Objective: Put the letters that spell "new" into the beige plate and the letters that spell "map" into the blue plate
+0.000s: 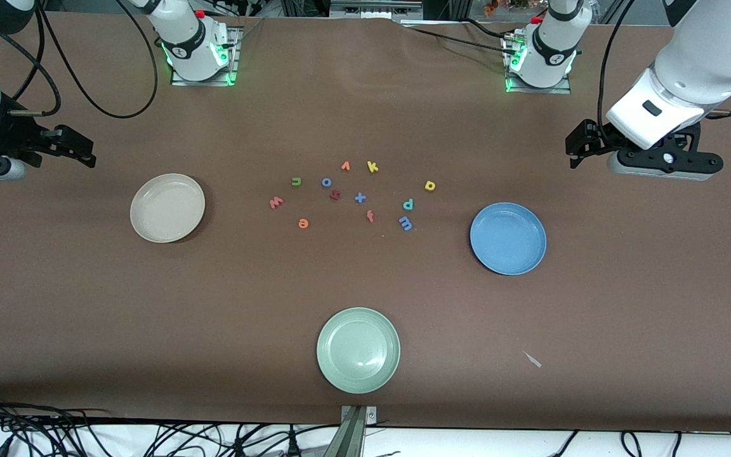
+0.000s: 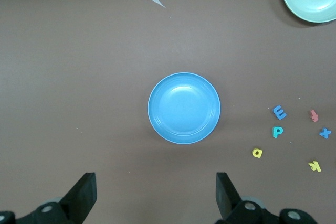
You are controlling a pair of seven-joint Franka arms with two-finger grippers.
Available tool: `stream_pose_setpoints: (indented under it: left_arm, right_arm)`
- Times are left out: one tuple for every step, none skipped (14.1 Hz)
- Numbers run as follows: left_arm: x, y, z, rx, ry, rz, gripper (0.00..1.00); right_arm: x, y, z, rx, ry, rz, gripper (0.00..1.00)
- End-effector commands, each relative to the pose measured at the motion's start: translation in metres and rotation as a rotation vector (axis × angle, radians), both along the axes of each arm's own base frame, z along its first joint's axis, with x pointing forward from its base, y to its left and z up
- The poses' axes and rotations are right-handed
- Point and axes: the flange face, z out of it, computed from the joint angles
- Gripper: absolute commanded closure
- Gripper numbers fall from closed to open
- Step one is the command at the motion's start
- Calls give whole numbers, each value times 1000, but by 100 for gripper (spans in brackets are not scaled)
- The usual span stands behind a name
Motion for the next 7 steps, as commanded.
stream_pose_setpoints:
  left_arm:
    - [-1,2,6,27,-3,-6,0]
    - [-1,2,6,27,-3,-6,0]
    - [-1,2,5,27,-1,-6,0]
    - [-1,2,5,27,-1,-6,0]
    - [-1,2,6,27,-3,-6,0]
    - [-1,2,5,27,-1,-6,0]
    - [-1,2,5,27,-1,-6,0]
  right_arm:
    - [2,5,-5,18,1,6,0]
    - [3,5,-6,16,1,6,0]
    - [9,8,-18,10,23,20,0]
    - [14,17,-24,10,33,43,0]
    - [17,28,-27,9,37,62,0]
    - [20,35,-35,7,50,67,0]
    - [24,46,-50,3,72,82,0]
